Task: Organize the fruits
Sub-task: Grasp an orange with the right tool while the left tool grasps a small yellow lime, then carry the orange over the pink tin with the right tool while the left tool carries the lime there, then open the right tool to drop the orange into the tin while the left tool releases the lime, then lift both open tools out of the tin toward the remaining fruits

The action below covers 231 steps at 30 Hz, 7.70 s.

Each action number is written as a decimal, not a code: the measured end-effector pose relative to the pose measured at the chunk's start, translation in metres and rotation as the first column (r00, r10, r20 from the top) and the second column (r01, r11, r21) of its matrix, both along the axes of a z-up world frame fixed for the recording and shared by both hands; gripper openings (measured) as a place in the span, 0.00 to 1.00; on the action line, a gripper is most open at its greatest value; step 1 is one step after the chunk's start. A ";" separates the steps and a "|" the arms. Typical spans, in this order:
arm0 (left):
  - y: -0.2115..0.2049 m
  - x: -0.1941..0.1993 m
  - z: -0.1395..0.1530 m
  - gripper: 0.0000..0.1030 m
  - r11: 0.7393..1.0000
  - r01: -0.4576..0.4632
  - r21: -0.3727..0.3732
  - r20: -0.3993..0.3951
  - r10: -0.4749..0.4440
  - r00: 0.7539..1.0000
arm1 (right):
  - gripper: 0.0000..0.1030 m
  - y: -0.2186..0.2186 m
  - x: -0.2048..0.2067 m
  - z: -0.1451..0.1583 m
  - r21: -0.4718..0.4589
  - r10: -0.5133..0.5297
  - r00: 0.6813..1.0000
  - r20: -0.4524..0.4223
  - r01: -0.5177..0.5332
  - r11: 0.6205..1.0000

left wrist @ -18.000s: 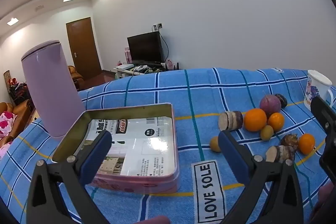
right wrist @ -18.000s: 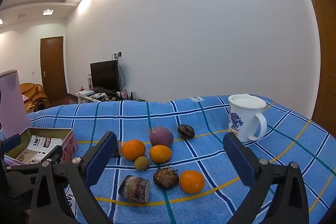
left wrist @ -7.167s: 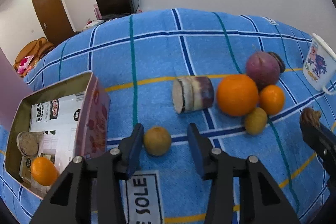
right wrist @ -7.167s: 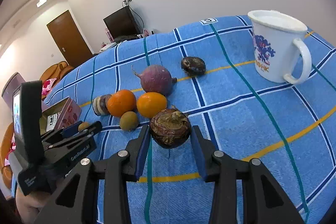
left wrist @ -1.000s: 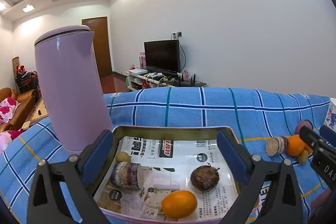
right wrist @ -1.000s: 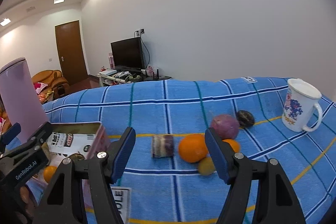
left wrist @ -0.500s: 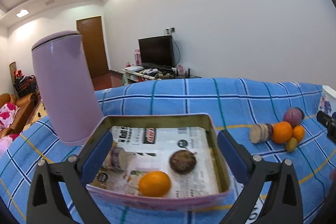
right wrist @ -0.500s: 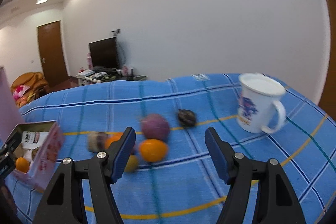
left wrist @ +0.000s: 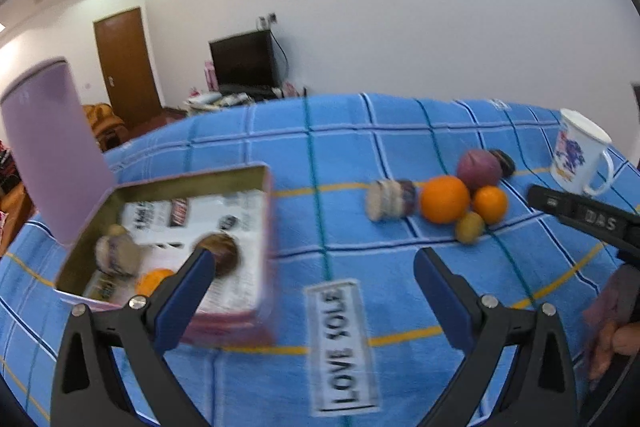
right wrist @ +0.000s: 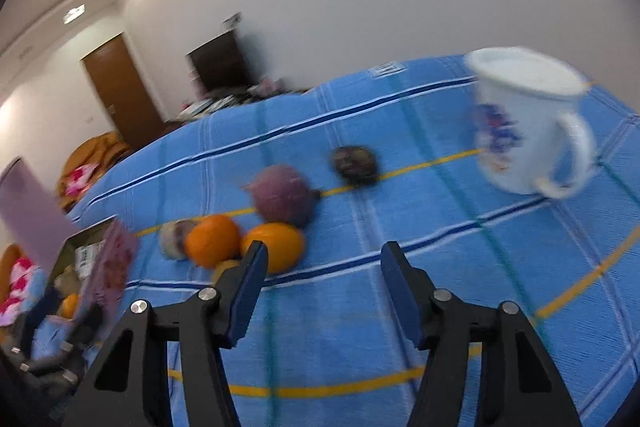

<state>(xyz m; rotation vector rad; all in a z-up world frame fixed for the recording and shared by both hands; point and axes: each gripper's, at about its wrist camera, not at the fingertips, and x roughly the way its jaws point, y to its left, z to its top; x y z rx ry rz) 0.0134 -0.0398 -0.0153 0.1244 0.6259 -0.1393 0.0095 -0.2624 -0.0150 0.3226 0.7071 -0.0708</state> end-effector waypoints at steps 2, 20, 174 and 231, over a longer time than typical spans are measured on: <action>-0.010 0.002 -0.003 0.99 1.000 0.028 -0.011 -0.029 -0.028 0.999 | 0.58 0.010 0.016 -0.004 0.024 0.052 0.998 -0.038 -0.051 0.998; -0.047 0.027 -0.016 0.92 0.995 0.081 -0.054 -0.157 -0.089 0.984 | 0.43 -0.008 0.022 -0.014 0.106 0.116 0.989 -0.097 -0.106 0.989; 0.174 0.102 -0.009 0.28 0.978 -0.206 0.033 -0.087 0.208 0.974 | 0.44 0.268 0.089 -0.002 -0.087 0.311 0.947 0.078 -0.305 0.949; 0.169 0.069 0.008 0.82 0.963 -0.270 -0.015 0.038 0.270 0.962 | 0.52 0.248 0.033 0.028 -0.251 0.150 0.923 0.354 -0.061 0.966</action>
